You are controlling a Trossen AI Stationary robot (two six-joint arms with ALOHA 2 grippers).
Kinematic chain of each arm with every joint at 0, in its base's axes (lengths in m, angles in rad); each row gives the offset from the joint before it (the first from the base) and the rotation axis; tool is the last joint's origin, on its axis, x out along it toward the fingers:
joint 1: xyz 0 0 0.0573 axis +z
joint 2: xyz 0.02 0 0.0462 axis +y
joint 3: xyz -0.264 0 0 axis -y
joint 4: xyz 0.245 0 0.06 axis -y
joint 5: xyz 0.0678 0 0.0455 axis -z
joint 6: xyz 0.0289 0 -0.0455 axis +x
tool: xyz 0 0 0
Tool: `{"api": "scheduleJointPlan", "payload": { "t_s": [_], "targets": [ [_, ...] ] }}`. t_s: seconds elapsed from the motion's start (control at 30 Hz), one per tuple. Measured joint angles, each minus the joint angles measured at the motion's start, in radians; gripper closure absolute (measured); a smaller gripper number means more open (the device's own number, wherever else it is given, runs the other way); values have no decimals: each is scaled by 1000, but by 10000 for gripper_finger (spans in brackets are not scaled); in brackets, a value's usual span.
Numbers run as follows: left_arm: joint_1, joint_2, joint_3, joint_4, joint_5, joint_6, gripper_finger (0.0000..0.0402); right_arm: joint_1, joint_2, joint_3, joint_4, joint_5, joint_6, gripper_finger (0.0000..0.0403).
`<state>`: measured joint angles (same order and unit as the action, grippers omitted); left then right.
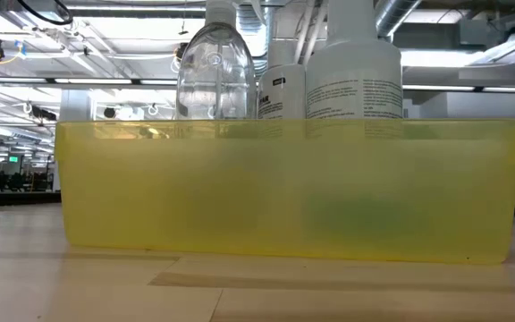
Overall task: Pick & Place Kitchen Items
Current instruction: Put the blue sponge into the top yellow bin
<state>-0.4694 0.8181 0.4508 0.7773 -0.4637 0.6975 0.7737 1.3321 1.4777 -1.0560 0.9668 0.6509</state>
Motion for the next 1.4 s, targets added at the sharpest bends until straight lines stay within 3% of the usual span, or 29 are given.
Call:
{"api": "scheduleJointPlan", "payload": {
  "t_s": [0.2, 0.4, 0.57, 0.73, 0.93, 1.03, 1.27, 1.4],
  "targets": [
    [0, 0, 0, 0, 0, 0, 112, -42, 75, 214, -8, 0, -213, 403],
    [0, 0, 0, 18, 0, 1, 112, -115, 133, 339, -4, 3, -363, 403],
    [0, 0, 0, 40, 0, 1, 112, -232, 172, 352, 8, 2, -441, 403],
    [0, 0, 1, 63, 0, 4, 113, -358, 194, 353, 130, -10, -569, 403],
    [7, 4, 1, 82, 0, 4, 137, -513, 195, 354, 231, -199, -633, 403],
    [34, 30, 1, 116, -1, 5, 160, -571, 198, 354, 234, -219, -630, 403],
    [122, 195, 95, 127, 11, -4, 190, -615, 266, 353, 267, -287, -653, 403],
    [148, 298, 151, 185, -51, -6, 185, -602, 310, 354, 290, -280, -681, 403]
  ]
}}
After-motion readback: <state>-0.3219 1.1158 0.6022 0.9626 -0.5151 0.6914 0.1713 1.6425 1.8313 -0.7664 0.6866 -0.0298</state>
